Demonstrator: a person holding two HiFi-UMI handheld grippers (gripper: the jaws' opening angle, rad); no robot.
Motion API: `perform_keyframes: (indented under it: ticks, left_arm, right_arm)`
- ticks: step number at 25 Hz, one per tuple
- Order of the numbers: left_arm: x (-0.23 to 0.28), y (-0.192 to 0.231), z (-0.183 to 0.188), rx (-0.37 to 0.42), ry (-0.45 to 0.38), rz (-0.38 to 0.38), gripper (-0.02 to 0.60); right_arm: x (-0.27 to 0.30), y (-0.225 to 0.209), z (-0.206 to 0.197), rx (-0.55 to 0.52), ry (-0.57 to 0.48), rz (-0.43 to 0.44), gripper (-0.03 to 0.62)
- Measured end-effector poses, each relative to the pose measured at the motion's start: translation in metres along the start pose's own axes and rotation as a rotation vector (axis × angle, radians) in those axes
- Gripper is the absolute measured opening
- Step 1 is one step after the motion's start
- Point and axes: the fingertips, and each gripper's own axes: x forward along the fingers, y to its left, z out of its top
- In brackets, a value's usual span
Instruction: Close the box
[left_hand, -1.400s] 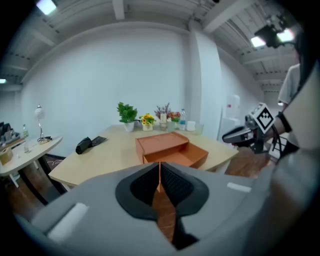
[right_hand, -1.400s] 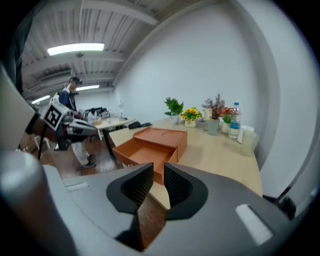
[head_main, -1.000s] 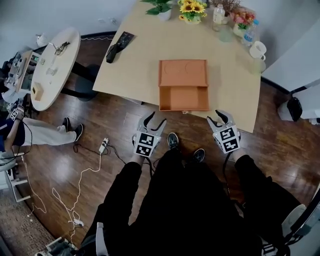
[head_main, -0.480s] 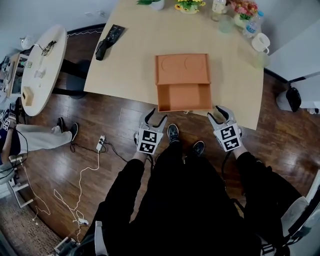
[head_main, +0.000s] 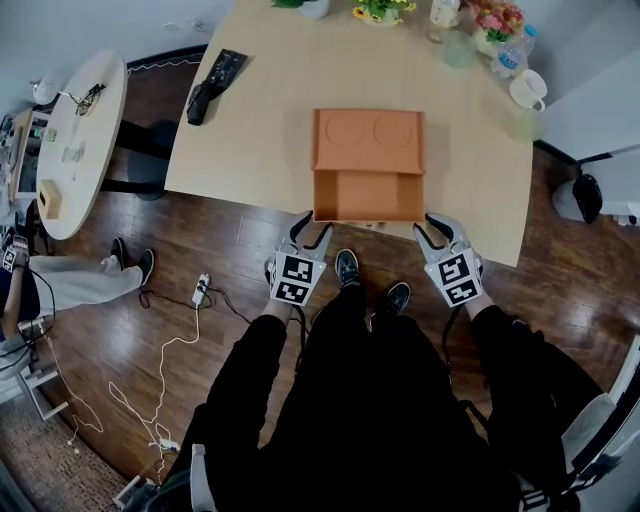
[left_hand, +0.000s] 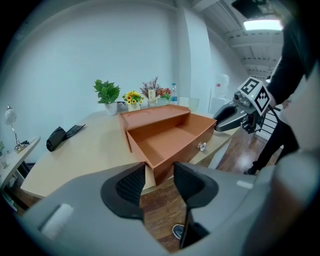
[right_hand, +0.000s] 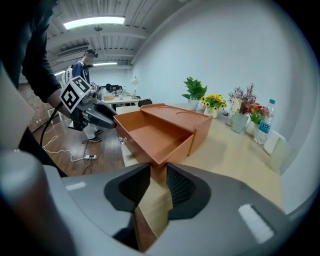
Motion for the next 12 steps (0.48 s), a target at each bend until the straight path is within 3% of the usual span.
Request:
perform_keyframes:
  ticks: [6, 12]
  left_arm:
    - [-0.001, 0.016, 0.005, 0.095, 0.009, -0.094, 0.149]
    - [0.003, 0.03, 0.002, 0.155, 0.033, -0.168, 0.139]
  right_arm:
    - [0.003, 0.006, 0.008, 0.1, -0.003, -0.076, 0.092]
    - [0.008, 0.013, 0.013, 0.071, -0.012, -0.074, 0.08]
